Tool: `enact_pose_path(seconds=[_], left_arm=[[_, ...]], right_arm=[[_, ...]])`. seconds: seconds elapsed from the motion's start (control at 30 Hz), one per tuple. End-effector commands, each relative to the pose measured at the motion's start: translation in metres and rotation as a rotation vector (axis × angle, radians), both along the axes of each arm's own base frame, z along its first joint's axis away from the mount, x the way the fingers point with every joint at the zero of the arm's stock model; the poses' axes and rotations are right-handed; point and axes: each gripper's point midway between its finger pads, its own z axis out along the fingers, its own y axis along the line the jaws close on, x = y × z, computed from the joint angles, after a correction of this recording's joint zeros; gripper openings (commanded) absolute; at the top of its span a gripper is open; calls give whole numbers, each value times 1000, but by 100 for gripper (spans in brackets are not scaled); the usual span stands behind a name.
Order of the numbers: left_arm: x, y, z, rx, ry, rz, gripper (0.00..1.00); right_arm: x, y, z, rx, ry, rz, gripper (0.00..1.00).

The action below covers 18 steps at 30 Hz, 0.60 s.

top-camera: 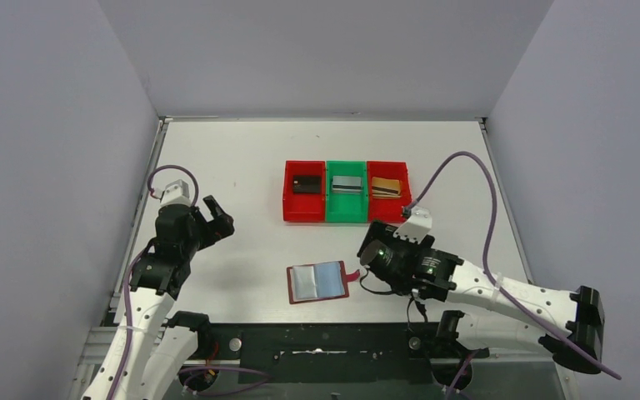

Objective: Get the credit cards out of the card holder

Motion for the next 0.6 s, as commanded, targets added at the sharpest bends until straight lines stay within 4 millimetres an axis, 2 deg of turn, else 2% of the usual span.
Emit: enact_pose_path(seconds=[0.0,0.13,0.23,0.37,0.4,0.47,0.5,0.57], left_arm=[[9,10,28,18,-82,54,93],[9,15,29,24,-88,78,93],[11,15,35,18,-96,88,94],[18,15,64,1,-118,106,94],[20,16,80,0,-140,114,94],[23,20,93,23,-143,130,94],[25,23,107,31,-160,138,94],[27,27,121,47,-167,159,94]], right_arm=[[22,-45,58,-100,-207,-101,98],[34,-69,96,-185,-298,-156,98],[46,-78,119,-248,-322,-158,98],[67,-92,140,-286,-311,-174,98],[72,-97,143,-281,-303,-184,98],[82,-104,148,-246,-289,-177,98],[86,-108,150,-224,-287,-178,98],[88,-114,155,-176,-296,-182,98]])
